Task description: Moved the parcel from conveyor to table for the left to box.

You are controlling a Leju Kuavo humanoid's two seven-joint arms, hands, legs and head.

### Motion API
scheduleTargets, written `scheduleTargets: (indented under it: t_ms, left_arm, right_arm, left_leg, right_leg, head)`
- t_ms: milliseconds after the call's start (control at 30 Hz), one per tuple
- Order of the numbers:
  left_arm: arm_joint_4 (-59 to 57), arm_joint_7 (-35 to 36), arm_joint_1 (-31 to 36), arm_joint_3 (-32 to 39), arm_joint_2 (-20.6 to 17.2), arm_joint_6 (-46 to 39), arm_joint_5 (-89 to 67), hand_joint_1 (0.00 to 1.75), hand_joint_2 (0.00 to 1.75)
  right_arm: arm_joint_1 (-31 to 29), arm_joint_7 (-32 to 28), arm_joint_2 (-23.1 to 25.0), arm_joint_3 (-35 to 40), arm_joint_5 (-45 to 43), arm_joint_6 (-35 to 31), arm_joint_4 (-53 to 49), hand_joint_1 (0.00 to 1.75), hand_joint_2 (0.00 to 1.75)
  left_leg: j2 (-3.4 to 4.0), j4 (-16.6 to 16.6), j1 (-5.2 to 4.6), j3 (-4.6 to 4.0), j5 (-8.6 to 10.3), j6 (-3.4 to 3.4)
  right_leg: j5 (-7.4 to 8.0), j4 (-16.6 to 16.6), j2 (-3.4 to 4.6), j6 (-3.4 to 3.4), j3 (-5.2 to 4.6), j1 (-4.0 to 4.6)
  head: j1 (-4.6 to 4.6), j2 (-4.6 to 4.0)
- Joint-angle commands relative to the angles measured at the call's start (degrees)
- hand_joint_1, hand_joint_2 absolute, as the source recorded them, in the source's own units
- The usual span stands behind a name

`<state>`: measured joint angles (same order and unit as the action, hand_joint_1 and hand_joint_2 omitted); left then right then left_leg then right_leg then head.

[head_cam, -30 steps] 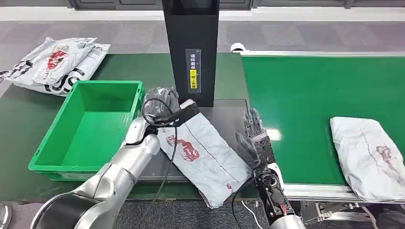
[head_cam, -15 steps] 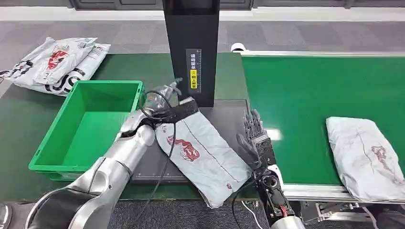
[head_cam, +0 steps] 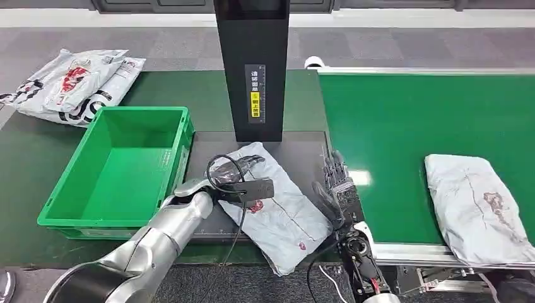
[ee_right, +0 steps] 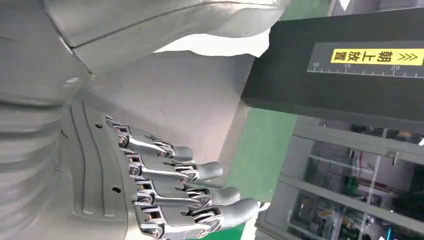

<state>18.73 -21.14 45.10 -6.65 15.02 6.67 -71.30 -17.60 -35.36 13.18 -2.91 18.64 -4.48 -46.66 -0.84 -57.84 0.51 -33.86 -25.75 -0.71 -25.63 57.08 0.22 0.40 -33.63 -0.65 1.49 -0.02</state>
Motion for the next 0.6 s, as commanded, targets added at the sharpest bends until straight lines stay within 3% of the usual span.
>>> scheduleTargets:
  t_ms: [33, 133, 233, 267, 300, 600]
  left_arm:
    - [-4.26, 1.52, 0.00, -7.15, -1.55, 3.78, -1.19, 0.00, 1.75]
    - [-5.26, 4.38, -1.71, -9.53, -2.66, 11.07, -3.06, 0.00, 1.75]
    - [-6.08, 5.83, -4.24, -11.88, -4.17, 12.25, -5.07, 0.00, 1.75]
    - [-6.21, 6.59, -4.69, -12.84, -4.29, 11.92, -5.98, 0.14, 1.75]
    - [-6.38, 7.91, -5.01, -13.82, -4.10, 11.23, -6.97, 1.75, 1.75]
    - [-5.38, 8.97, -3.43, -12.85, -1.67, 5.83, -6.06, 1.75, 1.75]
  right_arm:
    - [-0.17, 0.39, -0.06, -1.14, -0.08, -0.07, -0.75, 0.00, 1.75]
    - [-0.81, 0.29, -0.27, -0.75, -0.20, 0.48, 0.26, 0.00, 1.75]
    - [-3.61, -0.13, -0.32, -0.44, -0.37, 0.19, 3.50, 0.00, 1.75]
    - [-4.46, -0.15, -0.45, -0.35, -0.45, 0.22, 4.29, 0.00, 1.75]
    - [-5.49, -0.31, -0.69, -0.39, -0.66, -0.01, 5.60, 0.00, 1.75]
    - [-4.46, -2.28, -1.97, -0.70, -2.07, -0.43, 6.53, 0.00, 1.75]
  left_leg:
    - [0.11, 0.07, -0.04, 0.09, 0.01, 0.02]
    - [0.15, 0.10, -0.03, 0.14, 0.00, 0.02]
    - [0.29, 0.15, -0.06, 0.25, -0.03, 0.02]
    - [0.34, 0.22, -0.08, 0.31, -0.01, 0.02]
    - [0.25, 0.15, -0.07, 0.26, -0.02, 0.02]
    - [0.09, 0.25, -0.05, 0.83, -0.06, 0.05]
  right_leg:
    - [0.02, -0.05, 0.03, -0.02, 0.06, -0.02]
    - [0.02, -0.08, 0.07, -0.02, 0.10, -0.02]
    - [0.04, -0.10, 0.23, -0.01, 0.17, -0.04]
    - [0.06, -0.16, 0.26, -0.02, 0.22, -0.06]
    - [0.05, -0.10, 0.20, -0.01, 0.22, -0.06]
    - [-0.03, -0.26, -0.02, -0.03, 0.89, -0.03]
  head:
    - [0.00, 0.02]
    - [0.00, 0.02]
    - [0.00, 0.00]
    - [0.00, 0.02]
    - [0.00, 0.02]
    - [0.00, 0.00]
